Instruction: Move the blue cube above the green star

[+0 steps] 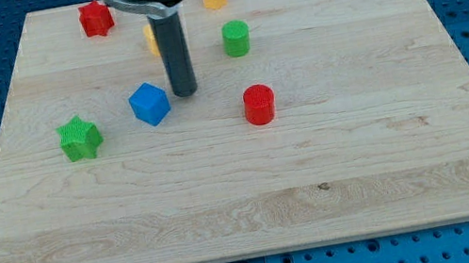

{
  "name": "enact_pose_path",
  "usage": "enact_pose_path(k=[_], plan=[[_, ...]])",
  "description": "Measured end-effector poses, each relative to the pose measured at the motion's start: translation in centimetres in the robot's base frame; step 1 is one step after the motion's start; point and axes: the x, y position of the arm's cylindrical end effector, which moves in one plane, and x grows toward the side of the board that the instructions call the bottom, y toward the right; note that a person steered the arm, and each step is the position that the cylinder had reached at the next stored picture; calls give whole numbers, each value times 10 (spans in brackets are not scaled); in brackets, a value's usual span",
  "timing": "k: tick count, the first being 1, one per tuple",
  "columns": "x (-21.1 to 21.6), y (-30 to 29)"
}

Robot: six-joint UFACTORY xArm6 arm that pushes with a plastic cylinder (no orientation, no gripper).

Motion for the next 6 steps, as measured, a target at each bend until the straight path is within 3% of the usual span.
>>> enact_pose_path(k=[2,4,6], plan=[[37,-7],[-21,-92],[-21,-67]])
